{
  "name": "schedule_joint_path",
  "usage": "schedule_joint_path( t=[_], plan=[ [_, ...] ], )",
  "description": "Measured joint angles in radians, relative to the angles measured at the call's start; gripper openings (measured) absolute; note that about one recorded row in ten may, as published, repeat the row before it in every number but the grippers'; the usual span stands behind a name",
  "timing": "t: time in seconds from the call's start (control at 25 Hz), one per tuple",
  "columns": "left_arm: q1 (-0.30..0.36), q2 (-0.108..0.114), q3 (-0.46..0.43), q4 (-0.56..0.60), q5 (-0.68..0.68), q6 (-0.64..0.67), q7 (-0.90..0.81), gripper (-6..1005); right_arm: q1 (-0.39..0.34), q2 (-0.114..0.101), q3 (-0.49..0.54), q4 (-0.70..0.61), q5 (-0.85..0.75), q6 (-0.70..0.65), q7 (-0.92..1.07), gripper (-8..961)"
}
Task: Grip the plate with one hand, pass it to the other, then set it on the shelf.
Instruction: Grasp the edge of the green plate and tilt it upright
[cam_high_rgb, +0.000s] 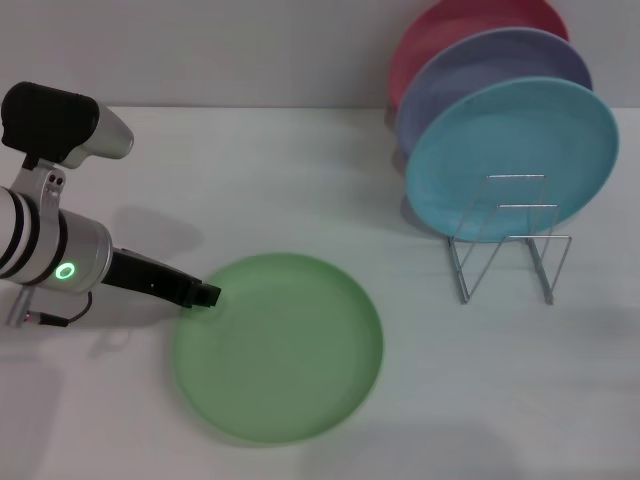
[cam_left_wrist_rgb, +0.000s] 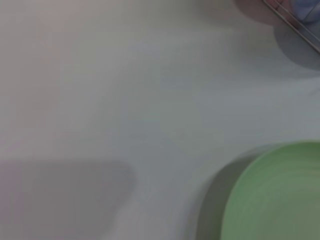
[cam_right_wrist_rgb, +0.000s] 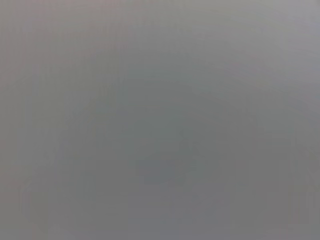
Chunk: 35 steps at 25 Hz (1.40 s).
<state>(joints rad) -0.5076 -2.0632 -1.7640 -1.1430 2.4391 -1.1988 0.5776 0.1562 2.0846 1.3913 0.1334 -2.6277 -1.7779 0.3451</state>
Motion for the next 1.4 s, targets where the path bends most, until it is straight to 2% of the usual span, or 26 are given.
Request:
schedule_joint_path(
  t=[0.28,0.52,1.2,1.4],
  plan=[
    [-0.001,0.001,0.002,0.0,0.001,-0.003,0.0,412,0.0,0.0,0.0,-0.001,0.0,0.0,0.0,826],
    [-0.001,0.002,0.002,0.009,0.002,-0.001,0.001,451,0.0,-0.001,0.0,-0.004,0.0,0.0,0.0,825],
    [-0.003,0.0,0.001,0.022,0.001,-0.001,0.001,451,0.0,-0.002,0.0,-0.004,0.0,-0.012,0.0,825],
    [-0.003,0.0,0.002,0.024,0.002,0.0,0.002,407,0.0,-0.002,0.0,-0.004,0.0,-0.012,0.0,826]
  ],
)
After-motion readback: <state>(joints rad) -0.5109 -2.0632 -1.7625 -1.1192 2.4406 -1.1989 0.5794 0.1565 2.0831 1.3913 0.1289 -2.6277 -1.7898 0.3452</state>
